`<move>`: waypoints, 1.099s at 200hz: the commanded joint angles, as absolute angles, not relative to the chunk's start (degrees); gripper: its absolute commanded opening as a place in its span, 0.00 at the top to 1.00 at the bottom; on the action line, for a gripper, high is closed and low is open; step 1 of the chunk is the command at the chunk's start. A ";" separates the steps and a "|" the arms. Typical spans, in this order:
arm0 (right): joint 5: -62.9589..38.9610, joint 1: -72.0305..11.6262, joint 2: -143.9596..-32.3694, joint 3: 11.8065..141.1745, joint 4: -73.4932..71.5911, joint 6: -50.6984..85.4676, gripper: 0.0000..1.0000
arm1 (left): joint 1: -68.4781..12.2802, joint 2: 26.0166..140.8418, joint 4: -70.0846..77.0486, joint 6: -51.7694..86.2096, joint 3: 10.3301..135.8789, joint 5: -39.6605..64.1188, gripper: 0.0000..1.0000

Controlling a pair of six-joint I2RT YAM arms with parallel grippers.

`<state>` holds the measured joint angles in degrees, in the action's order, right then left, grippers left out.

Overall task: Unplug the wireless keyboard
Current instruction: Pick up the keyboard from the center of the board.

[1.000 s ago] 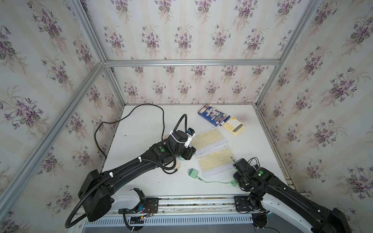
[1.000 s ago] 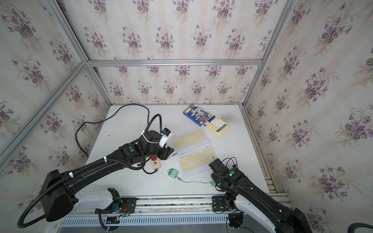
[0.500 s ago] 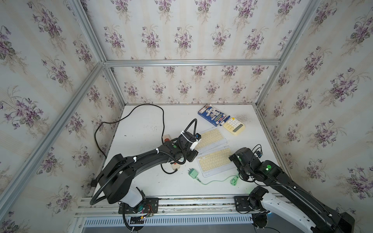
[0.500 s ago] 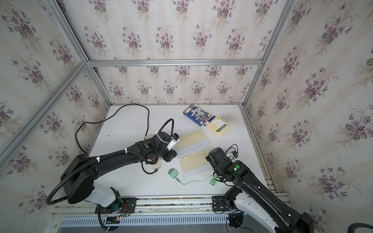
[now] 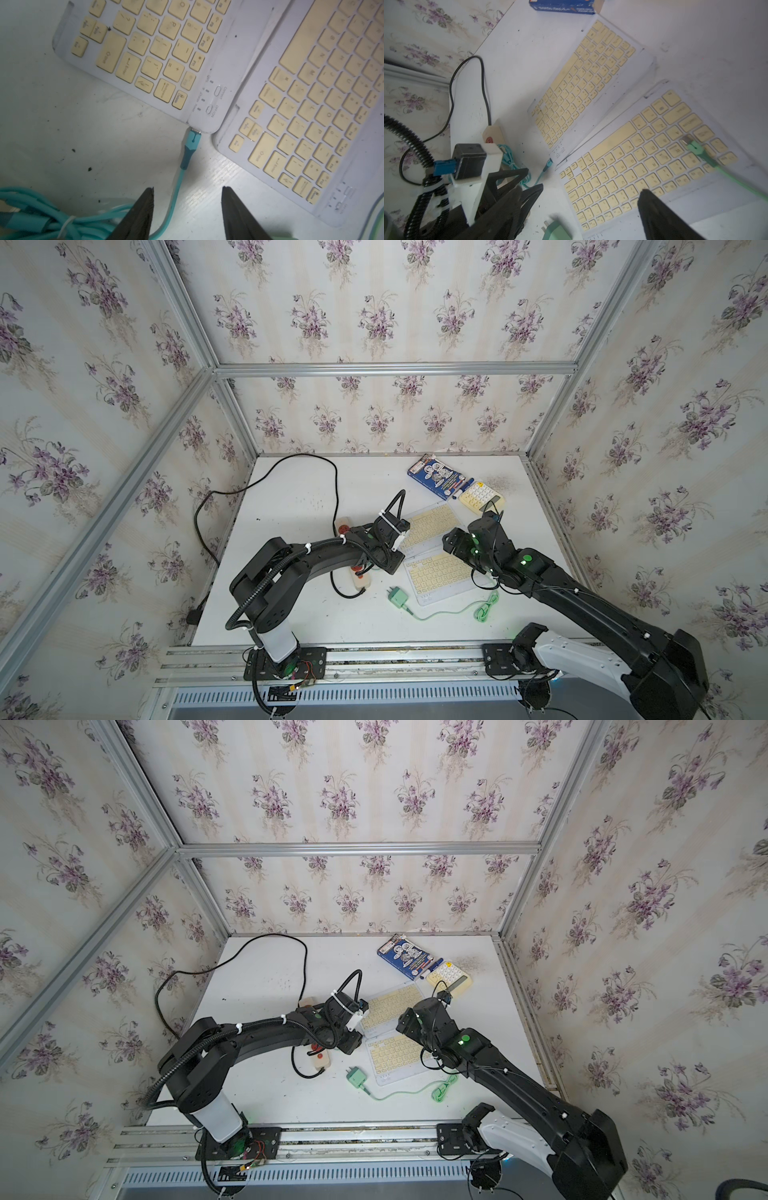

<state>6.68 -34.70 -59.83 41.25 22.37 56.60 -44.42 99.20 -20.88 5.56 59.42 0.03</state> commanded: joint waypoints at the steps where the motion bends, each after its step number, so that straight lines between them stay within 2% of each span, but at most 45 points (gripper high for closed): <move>1: 4.58 -34.63 -61.61 40.87 14.23 51.45 0.10 | -44.30 99.93 -22.70 6.61 59.81 -0.68 0.44; 15: 5.17 -34.63 -62.38 40.92 13.79 50.85 0.11 | -44.21 100.59 -23.54 6.93 60.18 -1.00 0.44; 21: 5.34 -34.63 -62.53 40.87 13.73 50.66 0.11 | -44.12 100.79 -23.87 7.03 60.34 -1.14 0.49; 123: 4.66 -34.27 -61.79 38.94 10.59 49.57 0.11 | -44.03 104.58 -28.79 8.09 63.14 -1.32 0.53; 220: 4.83 -34.10 -59.78 36.65 9.79 51.09 0.09 | -43.85 107.79 -30.39 7.13 65.39 -2.88 0.81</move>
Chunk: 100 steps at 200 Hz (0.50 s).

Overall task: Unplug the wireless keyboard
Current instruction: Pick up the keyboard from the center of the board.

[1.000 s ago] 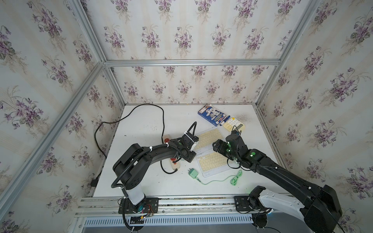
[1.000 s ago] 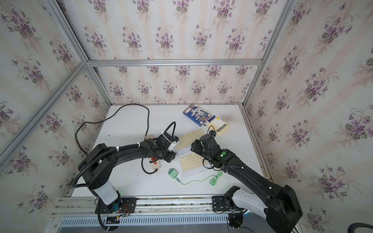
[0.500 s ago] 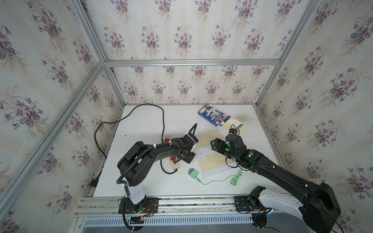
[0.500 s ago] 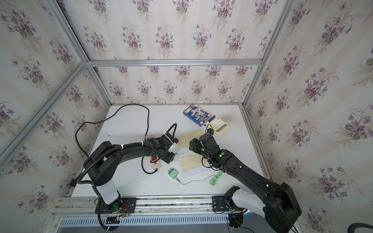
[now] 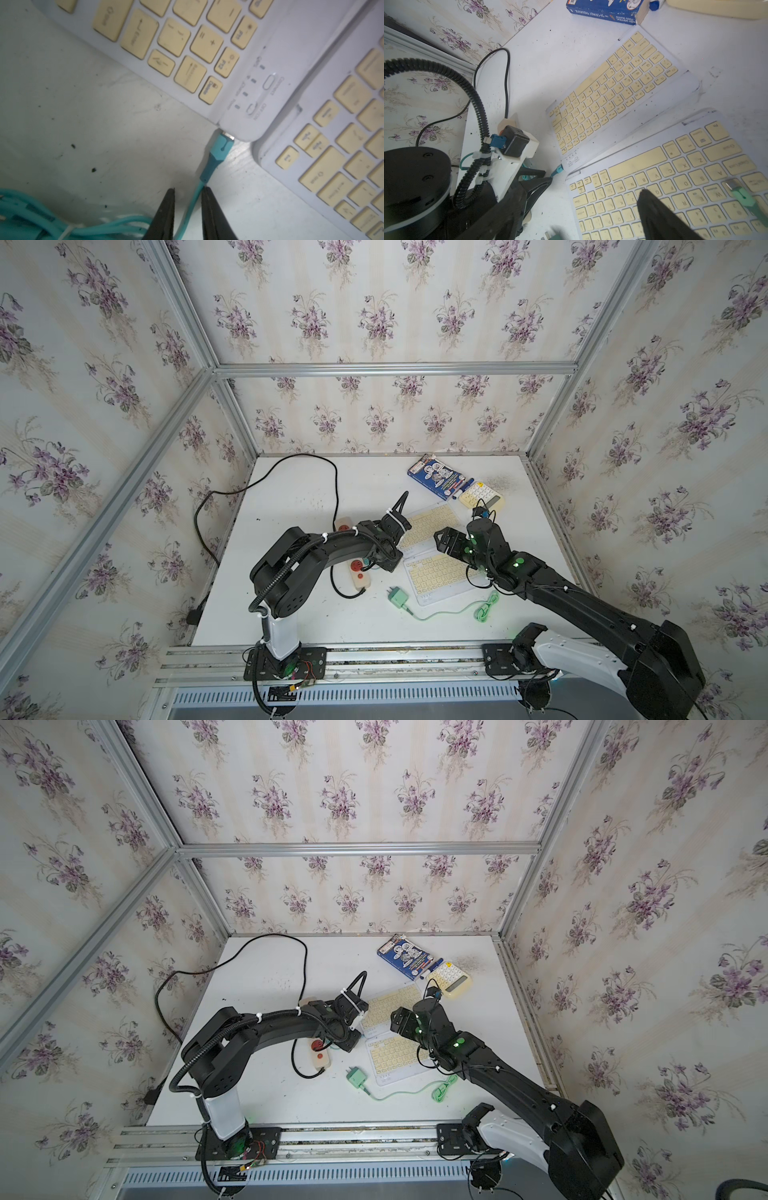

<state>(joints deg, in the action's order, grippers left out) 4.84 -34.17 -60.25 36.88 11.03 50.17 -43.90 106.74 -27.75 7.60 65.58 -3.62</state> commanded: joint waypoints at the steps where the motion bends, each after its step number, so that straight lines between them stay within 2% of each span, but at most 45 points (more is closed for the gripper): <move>1: 4.79 -34.10 -59.77 36.61 9.77 51.12 0.09 | -43.85 107.77 -30.40 7.08 65.39 -2.80 0.81; 49: 6.42 -34.01 -56.74 34.26 8.91 54.42 0.08 | -43.74 107.50 -30.26 5.99 65.65 0.04 0.94; 77: 8.13 -33.92 -54.22 31.81 7.76 57.80 0.07 | -43.27 106.06 -30.22 5.81 66.08 2.01 0.98; 100: 7.95 -33.89 -54.06 31.20 7.85 60.24 0.02 | -42.85 102.96 -30.30 5.98 66.52 2.78 1.00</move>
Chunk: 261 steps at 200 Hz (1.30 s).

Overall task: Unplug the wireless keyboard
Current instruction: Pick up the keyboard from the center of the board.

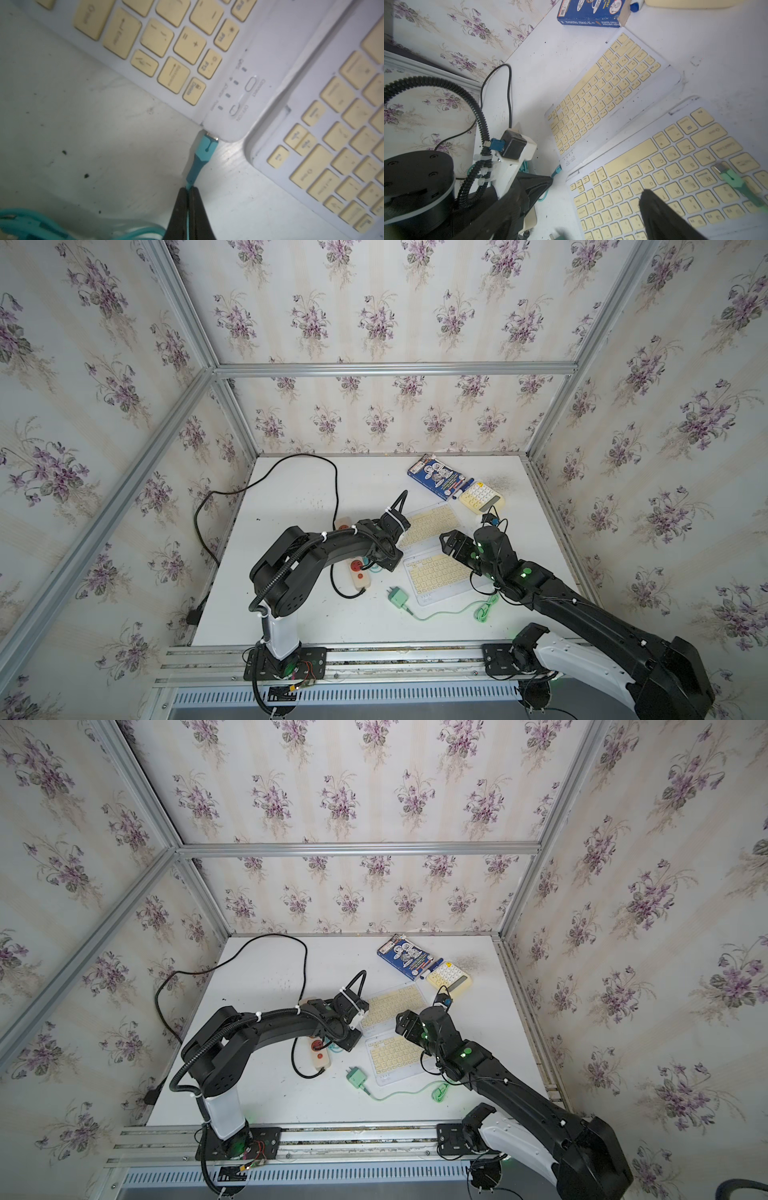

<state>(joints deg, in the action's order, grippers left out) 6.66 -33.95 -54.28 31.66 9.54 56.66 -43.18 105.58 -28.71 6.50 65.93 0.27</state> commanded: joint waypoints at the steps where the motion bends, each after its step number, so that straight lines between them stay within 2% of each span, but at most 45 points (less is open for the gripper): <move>1: 7.93 -33.91 -54.10 31.20 7.79 60.36 0.01 | -42.83 102.76 -30.36 6.02 66.48 2.80 1.00; 26: 5.27 -33.90 -55.91 30.38 4.08 61.51 0.01 | -42.71 98.50 -30.38 6.22 66.91 3.43 1.00; 75: -1.13 -33.93 -63.93 26.07 -12.00 67.42 0.02 | -42.63 94.89 -31.44 6.06 68.29 3.78 1.00; 145: -2.66 -34.01 -86.92 20.33 -52.12 80.92 0.04 | -42.63 94.04 -32.23 5.83 69.16 4.13 1.00; 199: -2.26 -33.93 -109.47 20.42 -80.49 89.06 0.19 | -42.63 94.13 -32.52 5.61 69.26 3.87 1.00; 243: -1.63 -33.75 -111.92 21.18 -80.53 89.77 0.27 | -42.63 94.22 -32.68 5.47 69.48 3.61 1.00; 261: -1.45 -33.66 -111.86 21.75 -80.52 89.63 0.35 | -42.63 94.24 -32.64 5.50 69.52 3.78 1.00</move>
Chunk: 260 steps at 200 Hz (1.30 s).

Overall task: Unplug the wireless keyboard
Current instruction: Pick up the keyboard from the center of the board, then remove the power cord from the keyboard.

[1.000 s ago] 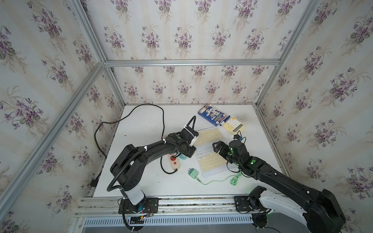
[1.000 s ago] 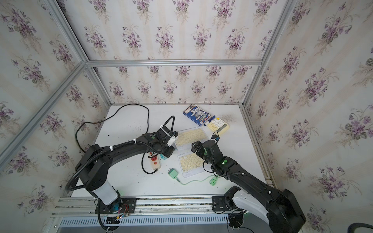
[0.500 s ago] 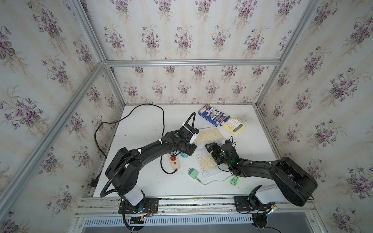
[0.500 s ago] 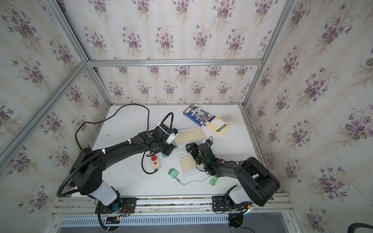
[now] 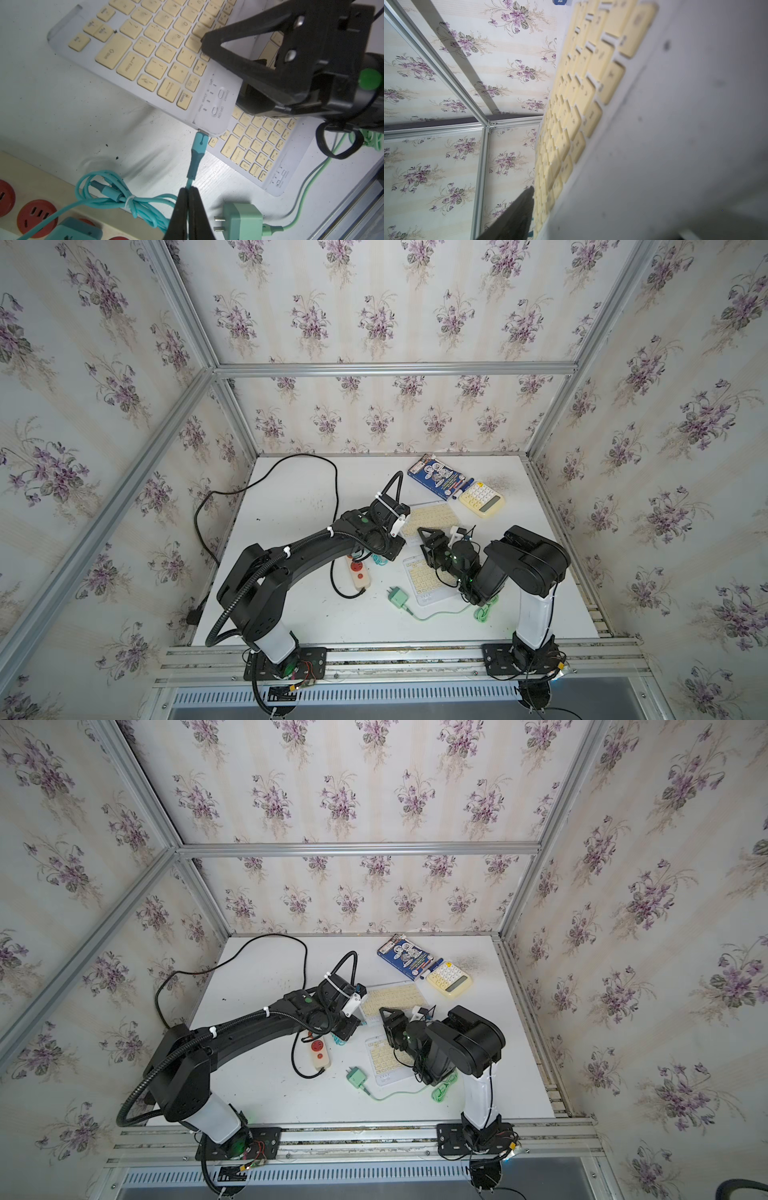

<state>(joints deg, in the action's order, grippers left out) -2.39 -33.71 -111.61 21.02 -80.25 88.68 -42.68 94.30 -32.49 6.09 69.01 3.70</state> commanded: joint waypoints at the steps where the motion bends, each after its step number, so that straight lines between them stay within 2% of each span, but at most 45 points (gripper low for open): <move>1: -1.47 -33.66 -111.87 21.82 -80.51 89.64 0.36 | -42.63 94.27 -32.62 5.52 69.52 3.78 1.00; 23: -0.91 -33.67 -112.29 22.32 -80.64 89.99 0.51 | -42.62 94.26 -32.69 5.62 69.52 3.69 1.00; 63: 0.78 -33.73 -111.01 22.65 -80.60 89.29 0.71 | -42.63 94.29 -32.70 5.63 69.35 3.78 1.00; 86: 1.71 -33.67 -108.63 22.27 -80.66 88.53 0.89 | -42.62 94.39 -32.68 5.71 69.35 3.87 1.00; 93: 1.99 -33.67 -108.14 22.16 -80.62 88.27 0.94 | -42.63 94.24 -32.68 5.80 69.26 3.79 0.97; 100: 2.17 -33.66 -107.77 22.10 -80.64 87.99 1.00 | -42.63 94.01 -32.65 5.97 69.19 3.70 0.90; 116: 2.47 -33.75 -107.29 22.06 -80.60 87.44 1.00 | -42.63 93.16 -32.60 6.39 68.93 3.78 0.71; 127: 2.85 -33.75 -106.60 21.78 -80.62 86.44 1.00 | -42.63 92.38 -32.41 6.77 68.61 3.69 0.52; 148: 4.40 -33.75 -103.70 20.51 -80.45 83.91 1.00 | -42.60 90.37 -31.92 7.33 67.65 3.87 0.37; 202: 7.44 -34.49 -89.21 17.83 -70.33 77.65 1.00 | -43.56 81.88 -27.65 9.14 61.22 4.06 0.36; 260: 16.96 -40.05 -62.17 22.51 -35.66 63.60 1.00 | -48.65 71.35 -16.32 7.43 52.72 -1.05 0.38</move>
